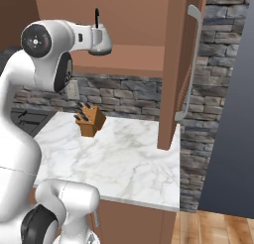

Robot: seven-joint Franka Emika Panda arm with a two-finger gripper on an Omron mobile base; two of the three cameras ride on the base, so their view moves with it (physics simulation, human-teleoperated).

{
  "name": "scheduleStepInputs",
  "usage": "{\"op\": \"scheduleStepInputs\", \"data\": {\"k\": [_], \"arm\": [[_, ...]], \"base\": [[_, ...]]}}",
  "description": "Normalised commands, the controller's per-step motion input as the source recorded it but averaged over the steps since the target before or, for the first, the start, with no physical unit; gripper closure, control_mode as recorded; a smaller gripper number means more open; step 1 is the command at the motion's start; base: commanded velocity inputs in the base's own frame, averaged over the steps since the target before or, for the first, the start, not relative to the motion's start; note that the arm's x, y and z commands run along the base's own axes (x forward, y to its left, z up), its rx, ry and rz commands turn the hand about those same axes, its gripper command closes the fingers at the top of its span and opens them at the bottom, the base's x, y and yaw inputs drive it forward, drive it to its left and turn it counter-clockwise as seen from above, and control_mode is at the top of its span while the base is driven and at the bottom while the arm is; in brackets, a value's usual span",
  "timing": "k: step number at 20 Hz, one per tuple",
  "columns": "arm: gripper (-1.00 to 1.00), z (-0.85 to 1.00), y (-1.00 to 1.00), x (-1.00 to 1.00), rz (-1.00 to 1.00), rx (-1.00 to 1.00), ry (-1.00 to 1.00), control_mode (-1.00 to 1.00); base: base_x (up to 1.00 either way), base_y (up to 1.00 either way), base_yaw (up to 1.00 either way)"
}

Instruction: Open the cabinet, pick the kettle from the cabinet, and place it in the sink.

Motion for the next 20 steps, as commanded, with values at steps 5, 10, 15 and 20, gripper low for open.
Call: {"op": "scheduleStepInputs", "data": {"k": [5,10,15,20], "arm": [[-1.0,0.05,-0.01,0.11,0.0,-0.04,-0.03,-1.0],[-1.0,0.03,0.0,0.14,0.0,-0.02,0.0,-1.0],[-1.0,0.05,0.0,0.17,0.0,0.0,0.0,-1.0],[-1.0,0.0,0.01,0.19,0.0,0.0,0.0,-1.0]], "base": [[0.0,0.0,0.0],[0.0,0.0,0.0],[0.0,0.0,0.0],[0.0,0.0,0.0]]}}
